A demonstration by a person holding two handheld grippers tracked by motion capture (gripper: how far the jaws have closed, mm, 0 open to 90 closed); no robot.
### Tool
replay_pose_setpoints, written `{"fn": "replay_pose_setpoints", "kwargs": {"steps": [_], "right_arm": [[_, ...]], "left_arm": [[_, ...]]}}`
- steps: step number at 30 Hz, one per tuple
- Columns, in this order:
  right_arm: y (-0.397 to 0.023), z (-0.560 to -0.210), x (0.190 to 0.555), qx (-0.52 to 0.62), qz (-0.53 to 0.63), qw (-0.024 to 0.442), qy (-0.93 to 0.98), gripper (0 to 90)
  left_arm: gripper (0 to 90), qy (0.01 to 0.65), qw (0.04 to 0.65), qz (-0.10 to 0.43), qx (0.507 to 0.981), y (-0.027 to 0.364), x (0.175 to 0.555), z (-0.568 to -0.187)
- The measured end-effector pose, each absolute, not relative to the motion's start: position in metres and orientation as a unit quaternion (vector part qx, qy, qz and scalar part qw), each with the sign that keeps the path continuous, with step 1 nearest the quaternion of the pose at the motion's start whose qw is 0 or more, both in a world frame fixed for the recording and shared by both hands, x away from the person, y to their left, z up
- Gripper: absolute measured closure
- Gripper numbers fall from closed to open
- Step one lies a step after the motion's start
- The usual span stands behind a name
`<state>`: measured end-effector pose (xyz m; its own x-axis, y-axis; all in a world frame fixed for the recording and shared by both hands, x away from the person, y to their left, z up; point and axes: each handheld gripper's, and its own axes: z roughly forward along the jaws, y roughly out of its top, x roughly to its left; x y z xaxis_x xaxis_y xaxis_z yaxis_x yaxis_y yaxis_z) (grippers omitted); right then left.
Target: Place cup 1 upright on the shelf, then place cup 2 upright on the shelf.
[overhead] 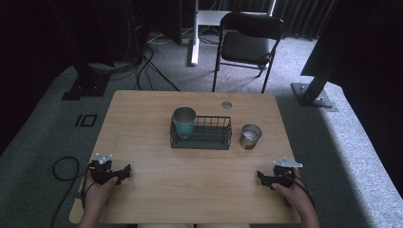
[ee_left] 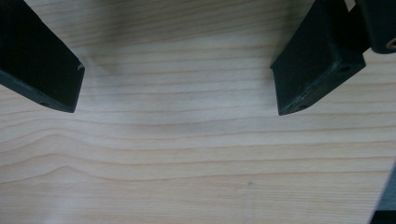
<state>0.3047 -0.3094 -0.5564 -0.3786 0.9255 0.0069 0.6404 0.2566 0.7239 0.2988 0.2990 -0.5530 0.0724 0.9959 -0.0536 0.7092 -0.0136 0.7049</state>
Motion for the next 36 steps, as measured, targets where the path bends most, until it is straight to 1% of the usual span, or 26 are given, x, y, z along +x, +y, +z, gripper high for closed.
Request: {"fn": "replay_pose_setpoints", "kwargs": {"steps": [6,10,36], "right_arm": [[-0.3093,-0.5564,0.3047,0.514,0.329,0.217,0.762,11.2],[-0.3093,-0.5564,0.3047,0.514,0.329,0.217,0.762,11.3],[-0.3104,-0.5562,0.3057,0.51,0.329,0.214,0.766,11.2]], "left_arm": [[2.7,0.63,0.273,0.253,0.682,0.3044,0.2932,-0.5538],[2.7,0.62,0.276,0.25,0.691,0.3072,0.2919,-0.5538],[2.6,0.62,0.277,0.25,0.69,0.307,0.2919,-0.554]]}}
